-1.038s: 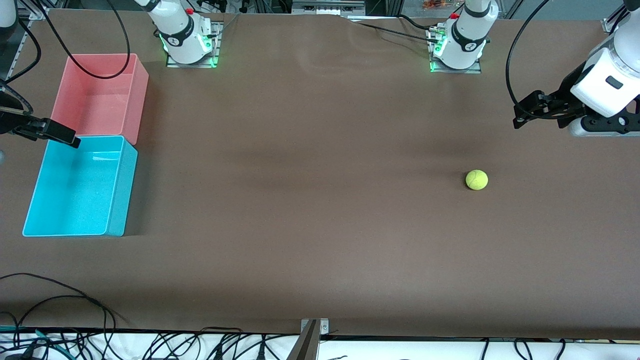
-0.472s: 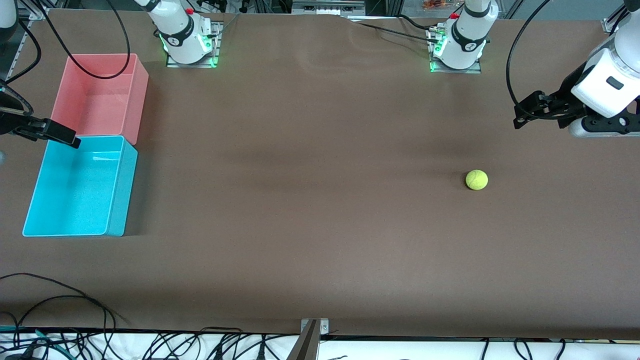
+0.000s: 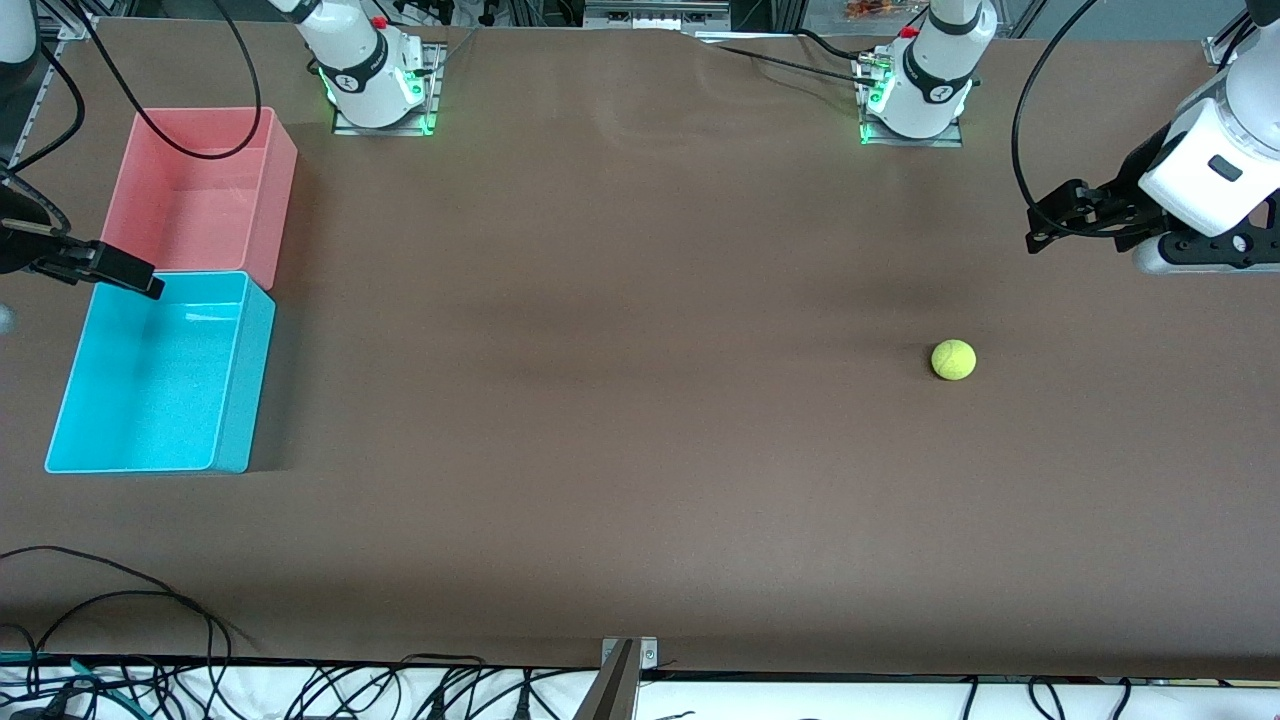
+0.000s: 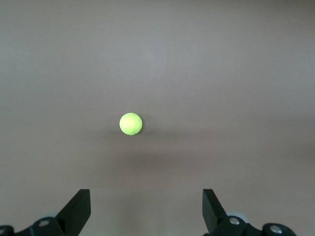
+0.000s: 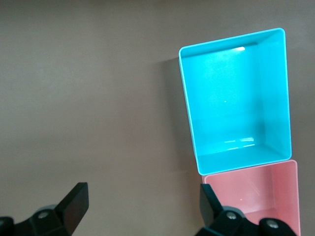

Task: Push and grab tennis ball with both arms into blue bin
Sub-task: 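Move the left gripper down toward the tennis ball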

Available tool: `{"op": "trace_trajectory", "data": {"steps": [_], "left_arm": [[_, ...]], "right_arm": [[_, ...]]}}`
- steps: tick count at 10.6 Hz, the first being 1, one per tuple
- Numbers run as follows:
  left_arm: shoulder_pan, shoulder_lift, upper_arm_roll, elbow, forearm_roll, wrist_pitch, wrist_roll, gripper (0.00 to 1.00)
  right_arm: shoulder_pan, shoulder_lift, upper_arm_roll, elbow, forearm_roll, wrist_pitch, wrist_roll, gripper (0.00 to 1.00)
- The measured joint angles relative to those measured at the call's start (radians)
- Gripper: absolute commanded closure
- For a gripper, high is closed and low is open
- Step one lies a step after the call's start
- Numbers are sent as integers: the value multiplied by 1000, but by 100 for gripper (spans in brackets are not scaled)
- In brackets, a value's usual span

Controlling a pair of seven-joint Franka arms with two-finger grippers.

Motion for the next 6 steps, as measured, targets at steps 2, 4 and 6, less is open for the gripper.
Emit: {"op": "trace_trajectory", "data": {"steps": [2,4,6], "left_arm": [[-1,0,-2,0,7,-16,0,0],[-6,1,-4,-5,16,-21,0,0],[-9,-1,18,-41,31,6,7,0]], "right_arm": [[0,1,0,0,0,0,0,0],[0,1,0,0,0,0,0,0],[0,4,0,0,0,7,0,0]]}}
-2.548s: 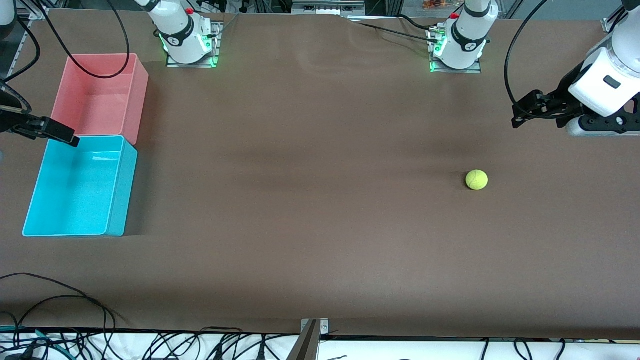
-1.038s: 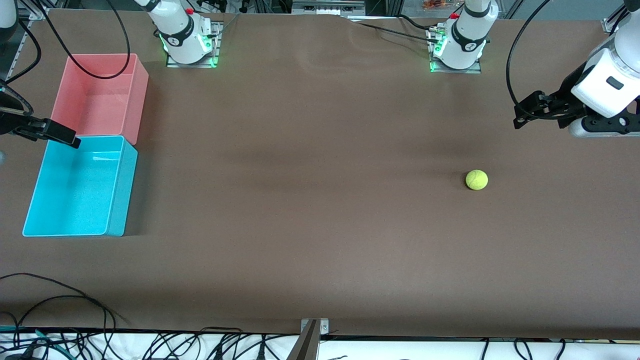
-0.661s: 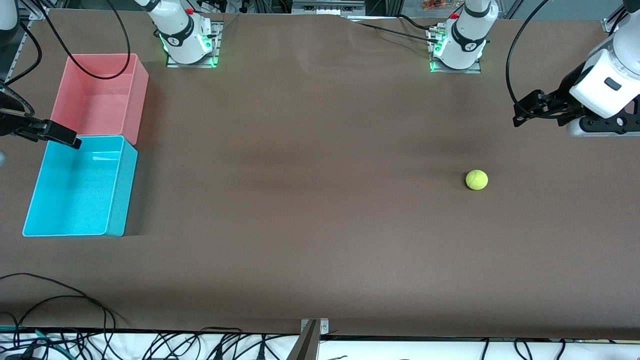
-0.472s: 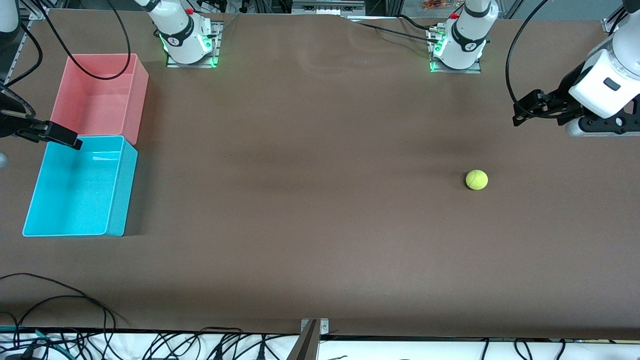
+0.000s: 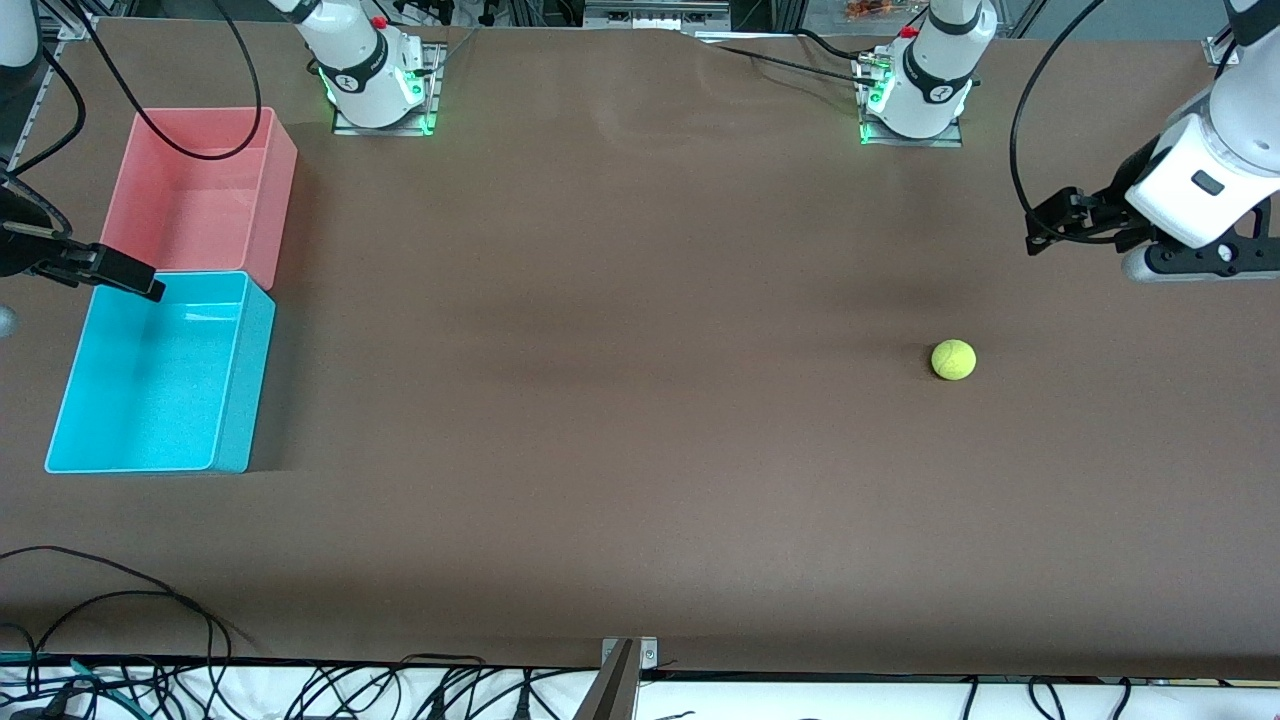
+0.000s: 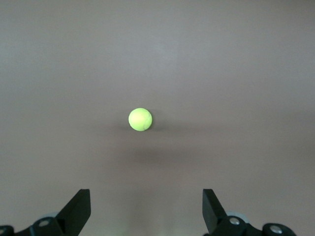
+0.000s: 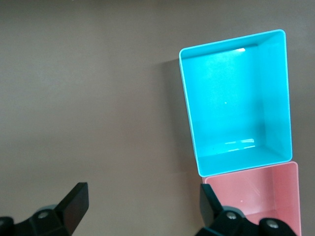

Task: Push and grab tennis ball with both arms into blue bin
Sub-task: 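Move the left gripper down toward the tennis ball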

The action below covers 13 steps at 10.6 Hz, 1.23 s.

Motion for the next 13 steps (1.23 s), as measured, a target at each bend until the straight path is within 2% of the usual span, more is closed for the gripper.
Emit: {"op": "trace_trajectory", "data": {"steps": [3,7,10,13], "left_arm": [[0,-10,84,-78,3,73,114,0],[-16,-30,92,-131,5,88,124,0],[-21,-30,127,-190,26,94,159,0],[-28,-29,165,-291,27,210,169,0]], "right_arm": [[0,5,0,0,0,5,0,0],[1,5,0,0,0,6,0,0],[1,5,1,0,0,7,0,0],[1,5,1,0,0,7,-3,0]]}}
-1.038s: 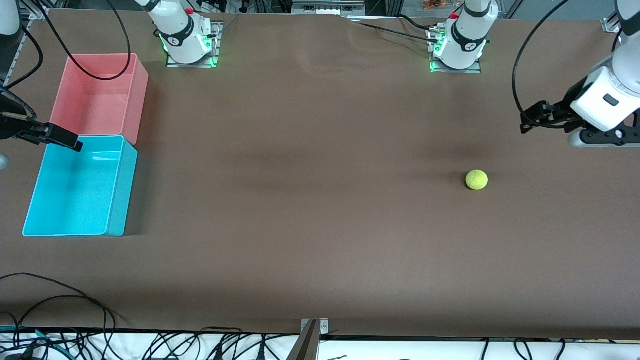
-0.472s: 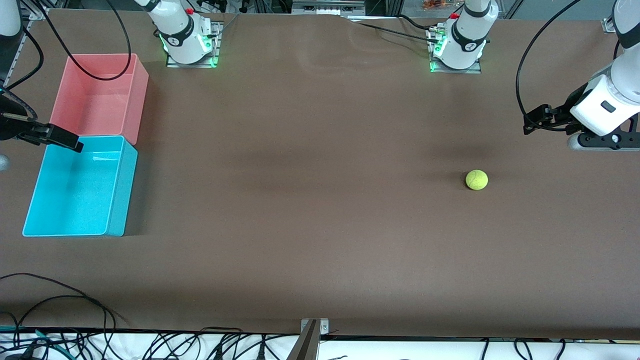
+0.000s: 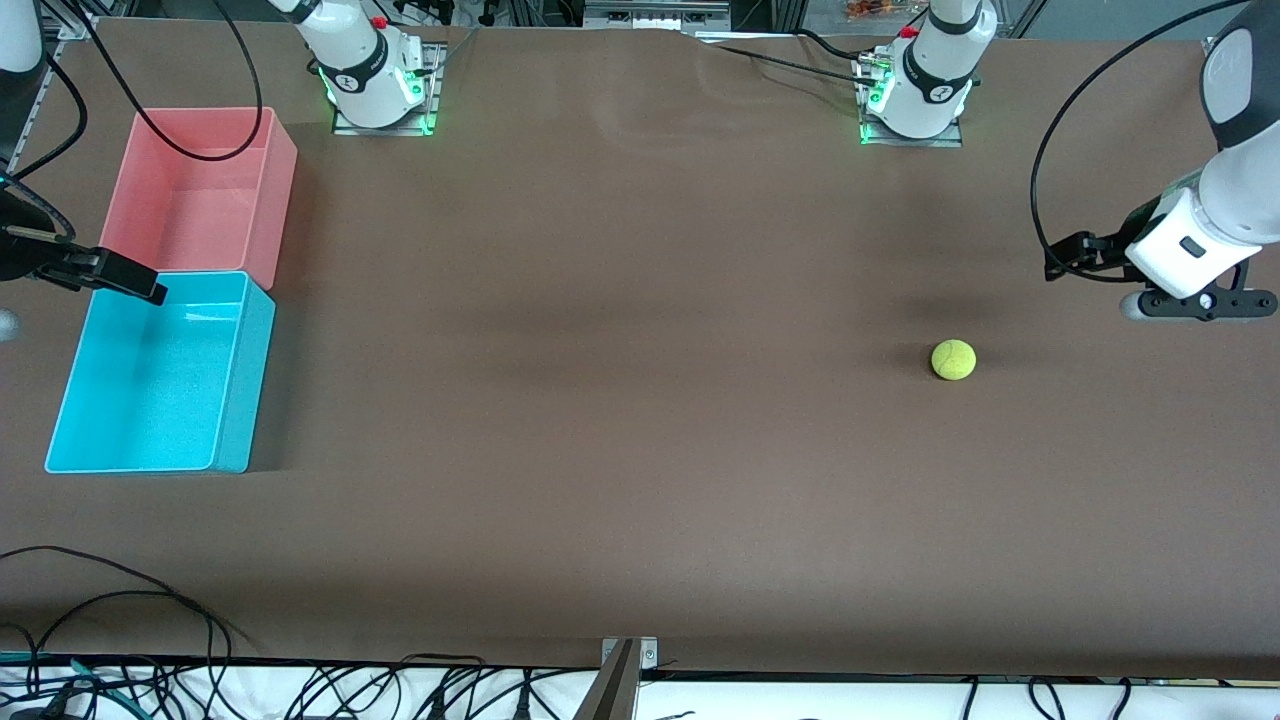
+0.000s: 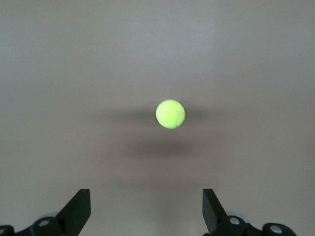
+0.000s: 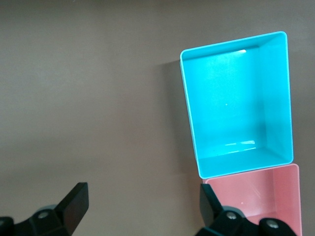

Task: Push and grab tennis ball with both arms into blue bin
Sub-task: 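Move the left gripper down toward the tennis ball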

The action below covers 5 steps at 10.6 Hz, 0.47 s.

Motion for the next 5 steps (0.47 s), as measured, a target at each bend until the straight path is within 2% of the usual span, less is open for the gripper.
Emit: {"op": "trace_trajectory", "data": {"steps": [3,5], "left_arm": [[0,2,53,-126,0,166,77,0],[0,3,57,-192,0,249,96,0]], "right_arm": [[0,0,0,0,0,0,-1,0],[1,0,0,0,0,0,-1,0]]}}
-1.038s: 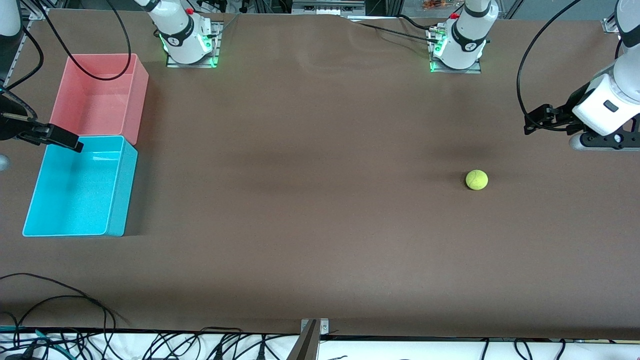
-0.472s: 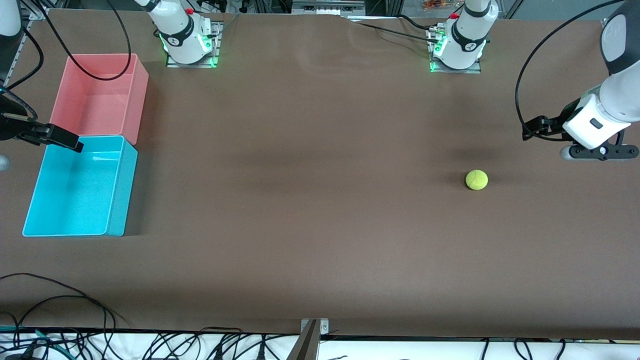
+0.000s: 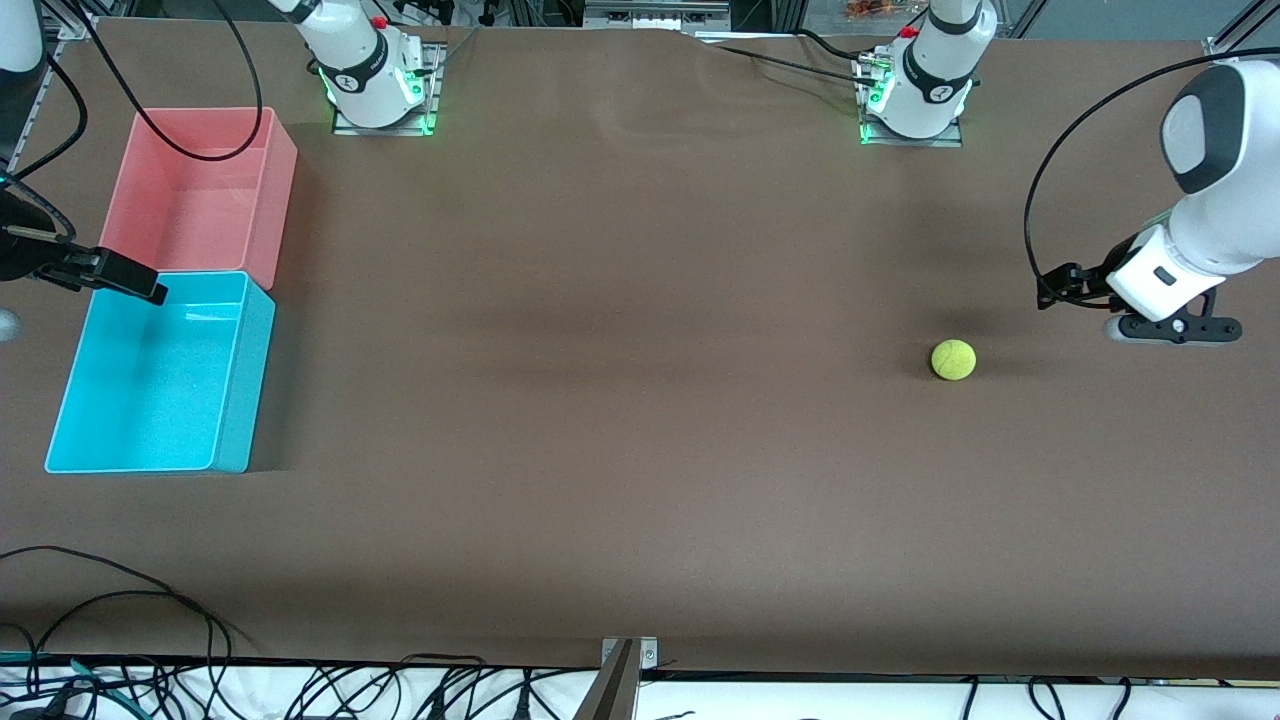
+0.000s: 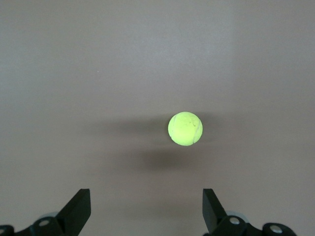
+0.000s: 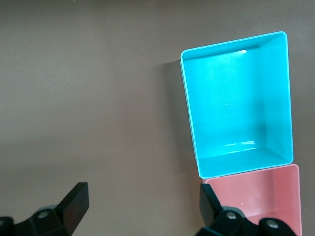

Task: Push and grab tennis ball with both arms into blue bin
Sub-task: 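Move the left gripper down toward the tennis ball, then position the open left gripper against the tennis ball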

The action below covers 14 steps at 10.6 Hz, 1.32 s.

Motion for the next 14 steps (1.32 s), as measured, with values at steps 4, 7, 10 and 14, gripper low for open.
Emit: {"op": "trace_trajectory", "data": {"steps": [4,7,10,14], "left_arm": [[1,7,30,-127,2,141,98,1],[6,36,58,-196,4,274,393,25],[7,51,64,-247,4,322,629,52],[7,62,64,-278,5,393,1030,100]], "right_arm": [[0,0,0,0,0,0,0,0],[13,0,2,0,0,0,-2,0],[14,0,2,0,0,0,-2,0],[15,1,3,0,0,6,-2,0]]}}
